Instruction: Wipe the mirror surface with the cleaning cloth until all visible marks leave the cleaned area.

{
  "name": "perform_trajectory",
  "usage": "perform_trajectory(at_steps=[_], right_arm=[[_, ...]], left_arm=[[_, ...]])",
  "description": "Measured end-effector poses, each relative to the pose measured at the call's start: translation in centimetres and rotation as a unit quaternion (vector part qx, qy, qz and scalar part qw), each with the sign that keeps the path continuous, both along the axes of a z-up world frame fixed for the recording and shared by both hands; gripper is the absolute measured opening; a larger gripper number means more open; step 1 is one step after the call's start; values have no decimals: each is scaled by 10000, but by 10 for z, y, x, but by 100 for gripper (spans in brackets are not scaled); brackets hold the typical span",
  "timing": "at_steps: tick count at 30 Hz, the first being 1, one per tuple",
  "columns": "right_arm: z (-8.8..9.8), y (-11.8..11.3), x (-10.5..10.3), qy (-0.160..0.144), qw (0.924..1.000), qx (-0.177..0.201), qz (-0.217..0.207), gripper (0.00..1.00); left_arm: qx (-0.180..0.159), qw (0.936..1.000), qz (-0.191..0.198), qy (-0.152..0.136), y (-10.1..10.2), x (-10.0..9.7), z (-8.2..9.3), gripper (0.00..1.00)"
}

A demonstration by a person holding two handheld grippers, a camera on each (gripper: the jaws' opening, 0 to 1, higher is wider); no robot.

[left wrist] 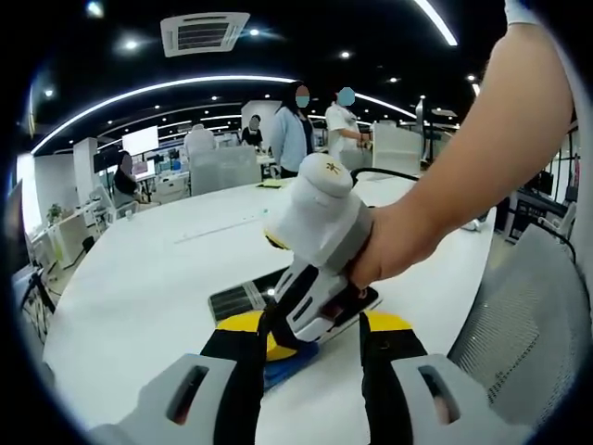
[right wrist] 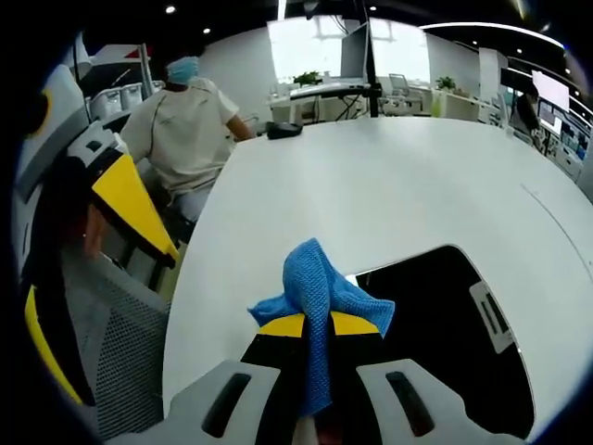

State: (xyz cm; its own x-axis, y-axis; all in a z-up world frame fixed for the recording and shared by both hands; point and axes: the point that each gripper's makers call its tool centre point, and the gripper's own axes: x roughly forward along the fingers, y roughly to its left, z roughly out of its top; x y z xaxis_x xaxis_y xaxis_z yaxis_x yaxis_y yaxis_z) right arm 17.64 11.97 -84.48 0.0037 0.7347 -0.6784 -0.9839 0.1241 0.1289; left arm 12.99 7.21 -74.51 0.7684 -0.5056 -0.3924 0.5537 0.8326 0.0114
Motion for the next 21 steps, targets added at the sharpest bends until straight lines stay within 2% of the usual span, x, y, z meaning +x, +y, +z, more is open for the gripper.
perform_trajectory(at_steps=[21], right_arm=[[0, -12, 1, 22, 9999, -2, -170, 4]], left_arm=[[19, 10000, -7, -5, 0, 0, 0, 39]])
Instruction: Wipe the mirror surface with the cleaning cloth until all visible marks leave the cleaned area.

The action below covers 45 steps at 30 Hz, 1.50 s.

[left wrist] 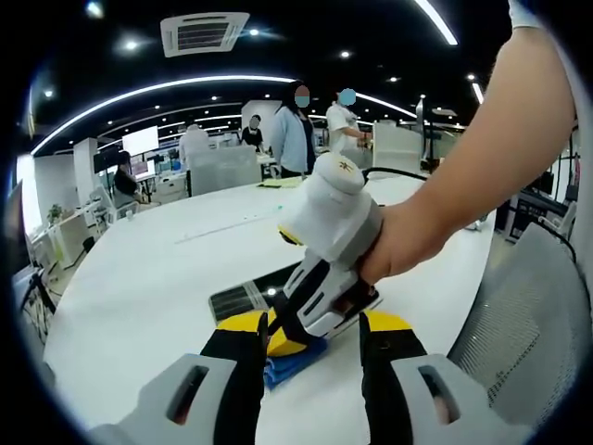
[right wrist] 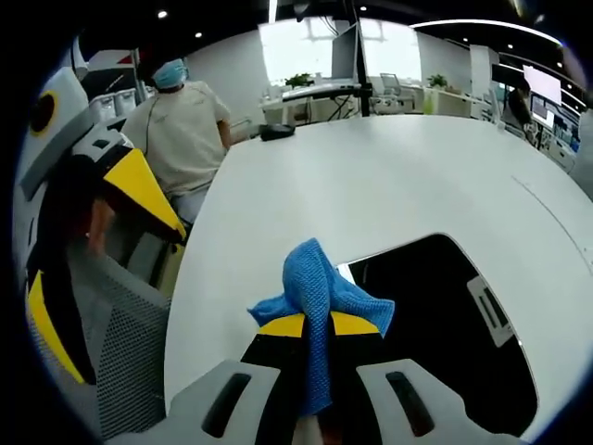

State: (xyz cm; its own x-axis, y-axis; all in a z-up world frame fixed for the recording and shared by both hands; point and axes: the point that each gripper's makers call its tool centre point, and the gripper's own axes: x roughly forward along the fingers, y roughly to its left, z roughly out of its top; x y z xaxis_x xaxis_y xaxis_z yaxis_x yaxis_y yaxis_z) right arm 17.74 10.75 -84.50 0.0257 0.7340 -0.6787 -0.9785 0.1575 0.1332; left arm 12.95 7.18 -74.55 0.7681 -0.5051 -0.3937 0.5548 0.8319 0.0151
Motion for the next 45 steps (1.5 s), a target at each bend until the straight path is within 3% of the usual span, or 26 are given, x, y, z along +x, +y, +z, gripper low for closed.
perform_trajectory(at_steps=[45], right_arm=[[0, -31, 2, 17, 9996, -77, -255, 4]], left_arm=[[7, 10000, -34, 10, -1, -1, -1, 39]])
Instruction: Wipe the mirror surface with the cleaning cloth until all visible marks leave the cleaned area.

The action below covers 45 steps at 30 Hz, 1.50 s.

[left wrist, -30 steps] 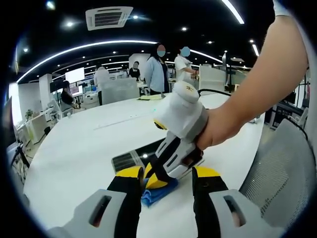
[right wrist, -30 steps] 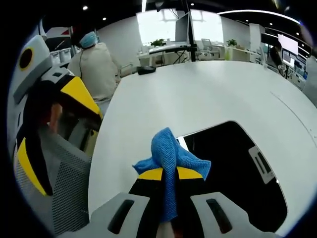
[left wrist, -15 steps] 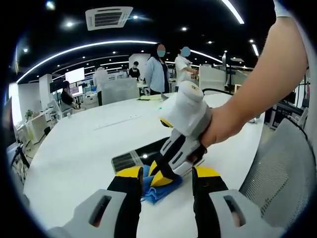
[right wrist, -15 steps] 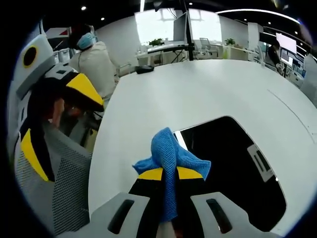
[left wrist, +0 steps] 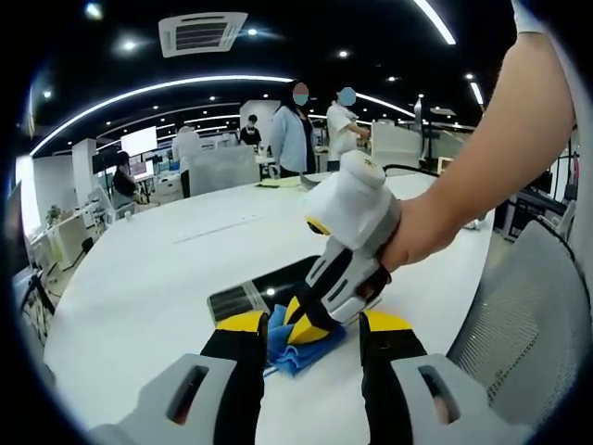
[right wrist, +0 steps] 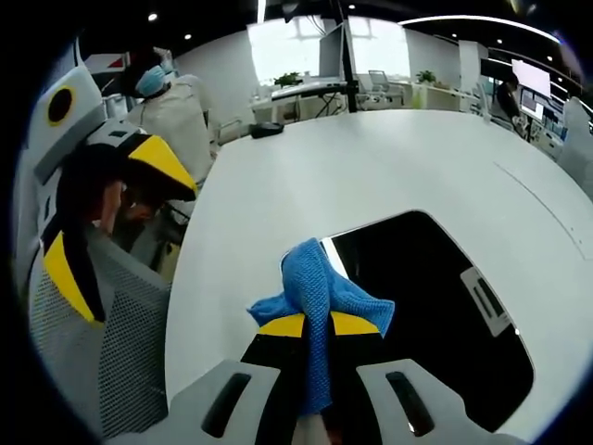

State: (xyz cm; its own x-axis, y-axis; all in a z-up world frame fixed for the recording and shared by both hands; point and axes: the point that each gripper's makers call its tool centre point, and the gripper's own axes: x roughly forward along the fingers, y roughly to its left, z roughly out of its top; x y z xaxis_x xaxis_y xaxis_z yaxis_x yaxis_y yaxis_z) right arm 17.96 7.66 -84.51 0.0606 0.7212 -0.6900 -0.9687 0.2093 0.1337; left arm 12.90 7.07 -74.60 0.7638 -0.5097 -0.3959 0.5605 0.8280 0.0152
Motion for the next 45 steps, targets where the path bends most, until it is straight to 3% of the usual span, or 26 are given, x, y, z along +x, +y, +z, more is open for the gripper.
perform_trajectory(at_steps=[45], right_arm=[[0, -22, 2, 58, 9995, 96, -295, 4]], left_arm=[[6, 10000, 10, 8, 0, 0, 0, 39]])
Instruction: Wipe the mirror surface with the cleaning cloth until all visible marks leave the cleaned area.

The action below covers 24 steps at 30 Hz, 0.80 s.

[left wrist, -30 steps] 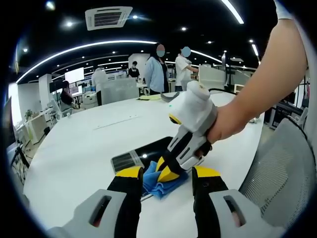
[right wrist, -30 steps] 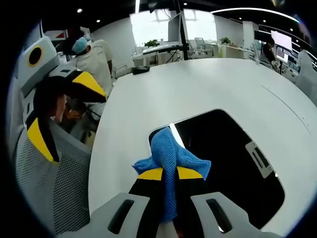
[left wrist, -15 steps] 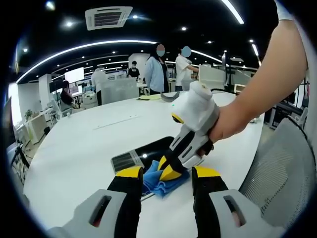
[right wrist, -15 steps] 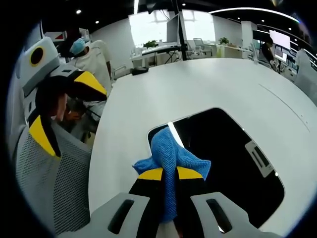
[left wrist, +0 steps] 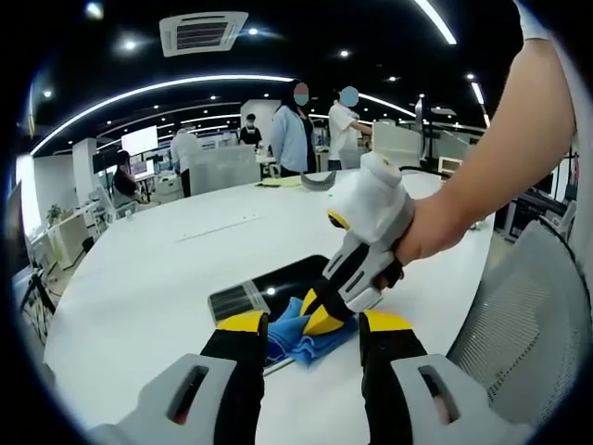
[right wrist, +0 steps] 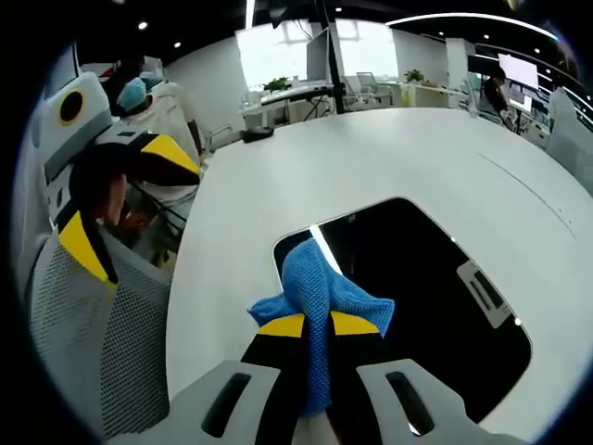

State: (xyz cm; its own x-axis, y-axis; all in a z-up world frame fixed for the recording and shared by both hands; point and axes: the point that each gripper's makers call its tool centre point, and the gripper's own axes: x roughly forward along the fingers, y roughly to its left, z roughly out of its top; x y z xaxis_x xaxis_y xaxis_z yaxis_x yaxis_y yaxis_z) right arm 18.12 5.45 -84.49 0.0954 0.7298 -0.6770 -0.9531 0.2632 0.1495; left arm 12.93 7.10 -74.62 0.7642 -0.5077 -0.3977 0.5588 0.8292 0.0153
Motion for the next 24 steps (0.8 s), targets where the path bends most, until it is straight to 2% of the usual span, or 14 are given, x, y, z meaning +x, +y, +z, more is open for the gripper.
perform_trajectory(at_steps=[24], right_arm=[[-1, -11, 1, 11, 9999, -11, -111, 4]], left_arm=[[24, 10000, -6, 3, 0, 0, -1, 39]])
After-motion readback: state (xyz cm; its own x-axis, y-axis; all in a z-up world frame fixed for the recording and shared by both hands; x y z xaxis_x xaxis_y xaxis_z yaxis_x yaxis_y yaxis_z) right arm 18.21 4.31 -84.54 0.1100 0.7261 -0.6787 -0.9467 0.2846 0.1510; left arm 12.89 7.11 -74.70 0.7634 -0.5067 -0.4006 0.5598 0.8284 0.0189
